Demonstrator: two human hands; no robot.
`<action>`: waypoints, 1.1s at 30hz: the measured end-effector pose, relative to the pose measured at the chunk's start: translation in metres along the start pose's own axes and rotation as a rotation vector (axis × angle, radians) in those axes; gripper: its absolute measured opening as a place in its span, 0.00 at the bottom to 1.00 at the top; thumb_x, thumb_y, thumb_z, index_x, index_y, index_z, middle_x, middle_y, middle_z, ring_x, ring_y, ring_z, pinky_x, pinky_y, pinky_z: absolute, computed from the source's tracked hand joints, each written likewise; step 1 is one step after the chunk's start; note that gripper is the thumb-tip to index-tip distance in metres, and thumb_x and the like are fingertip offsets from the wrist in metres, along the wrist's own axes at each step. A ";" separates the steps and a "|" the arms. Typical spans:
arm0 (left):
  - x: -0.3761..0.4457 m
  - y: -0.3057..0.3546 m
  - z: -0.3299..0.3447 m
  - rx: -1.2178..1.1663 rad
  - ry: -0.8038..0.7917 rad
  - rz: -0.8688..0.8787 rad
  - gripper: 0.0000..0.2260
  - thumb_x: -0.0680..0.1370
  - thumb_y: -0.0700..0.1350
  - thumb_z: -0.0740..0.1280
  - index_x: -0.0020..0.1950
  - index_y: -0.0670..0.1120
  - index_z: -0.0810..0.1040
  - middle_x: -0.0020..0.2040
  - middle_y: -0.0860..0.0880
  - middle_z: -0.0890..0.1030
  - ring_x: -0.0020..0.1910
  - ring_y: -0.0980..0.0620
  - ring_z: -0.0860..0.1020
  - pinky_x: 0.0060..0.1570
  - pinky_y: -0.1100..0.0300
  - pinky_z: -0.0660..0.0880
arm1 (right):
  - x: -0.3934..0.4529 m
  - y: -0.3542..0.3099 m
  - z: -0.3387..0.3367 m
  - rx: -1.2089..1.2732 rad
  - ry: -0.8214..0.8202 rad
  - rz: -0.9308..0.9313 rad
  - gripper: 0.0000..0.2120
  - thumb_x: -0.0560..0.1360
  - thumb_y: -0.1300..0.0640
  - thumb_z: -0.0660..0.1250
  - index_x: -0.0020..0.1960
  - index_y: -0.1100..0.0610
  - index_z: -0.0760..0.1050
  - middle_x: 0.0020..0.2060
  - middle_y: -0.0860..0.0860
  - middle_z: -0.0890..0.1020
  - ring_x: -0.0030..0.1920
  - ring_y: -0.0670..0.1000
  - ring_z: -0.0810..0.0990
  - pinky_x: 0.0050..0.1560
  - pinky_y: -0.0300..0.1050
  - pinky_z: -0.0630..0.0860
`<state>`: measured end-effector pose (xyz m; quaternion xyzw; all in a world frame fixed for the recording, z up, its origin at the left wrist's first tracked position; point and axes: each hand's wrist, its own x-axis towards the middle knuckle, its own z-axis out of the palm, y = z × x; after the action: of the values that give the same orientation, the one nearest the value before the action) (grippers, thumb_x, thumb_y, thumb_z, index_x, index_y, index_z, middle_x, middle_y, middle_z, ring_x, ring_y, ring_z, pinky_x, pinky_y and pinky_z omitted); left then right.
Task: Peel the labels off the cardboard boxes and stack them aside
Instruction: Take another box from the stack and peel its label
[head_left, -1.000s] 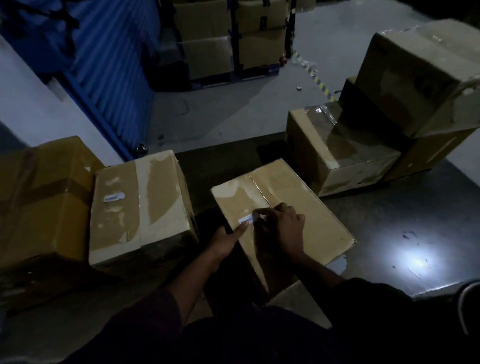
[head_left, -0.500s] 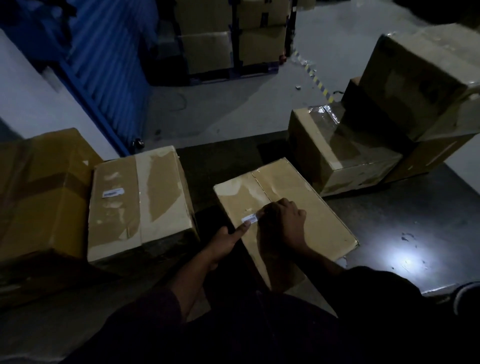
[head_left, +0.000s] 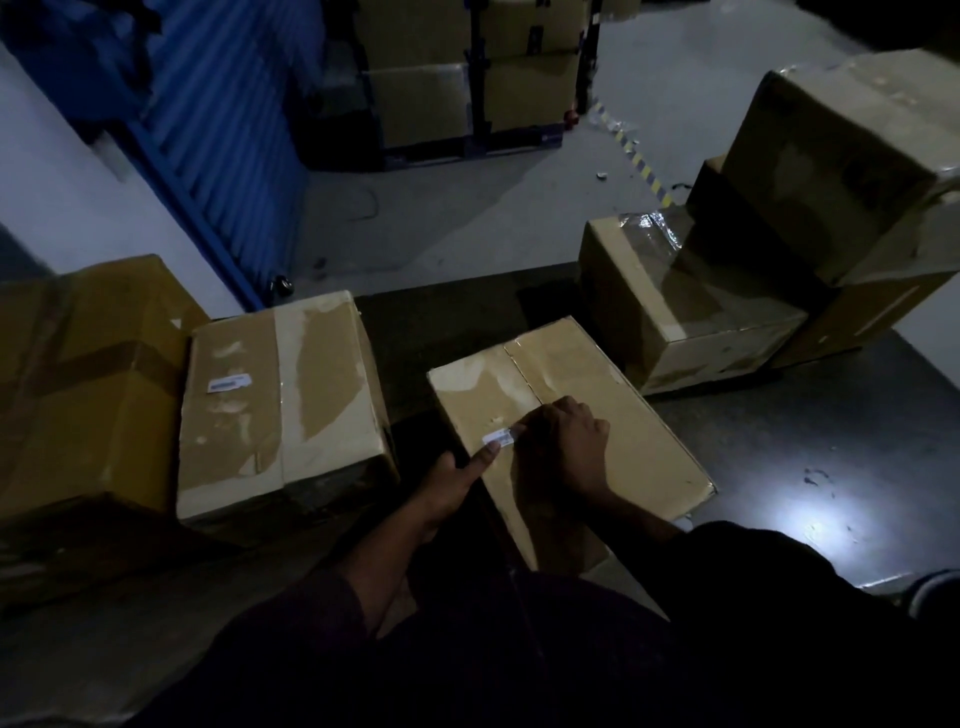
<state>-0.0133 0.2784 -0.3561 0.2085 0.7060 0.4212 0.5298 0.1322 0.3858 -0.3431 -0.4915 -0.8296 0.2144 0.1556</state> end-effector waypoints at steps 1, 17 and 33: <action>-0.003 0.003 0.001 0.004 -0.007 -0.007 0.47 0.60 0.76 0.70 0.70 0.47 0.72 0.63 0.47 0.79 0.61 0.46 0.78 0.65 0.44 0.74 | 0.000 0.002 0.001 -0.003 -0.017 -0.011 0.06 0.75 0.48 0.67 0.51 0.45 0.78 0.49 0.47 0.75 0.53 0.52 0.72 0.53 0.52 0.63; 0.004 -0.002 -0.001 0.018 -0.022 0.025 0.40 0.67 0.72 0.69 0.70 0.46 0.71 0.65 0.48 0.77 0.61 0.49 0.76 0.62 0.52 0.73 | 0.000 0.005 -0.006 0.033 -0.040 -0.039 0.07 0.74 0.51 0.69 0.51 0.48 0.80 0.50 0.49 0.77 0.54 0.54 0.73 0.55 0.52 0.65; 0.013 -0.024 -0.010 -0.097 -0.073 0.015 0.44 0.64 0.74 0.71 0.71 0.49 0.72 0.65 0.50 0.79 0.65 0.49 0.76 0.70 0.46 0.69 | -0.001 0.009 -0.011 0.067 -0.068 -0.088 0.11 0.73 0.46 0.71 0.51 0.49 0.81 0.50 0.51 0.78 0.53 0.54 0.74 0.55 0.53 0.67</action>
<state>-0.0231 0.2710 -0.3823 0.2029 0.6632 0.4510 0.5617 0.1445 0.3911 -0.3383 -0.4415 -0.8475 0.2518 0.1530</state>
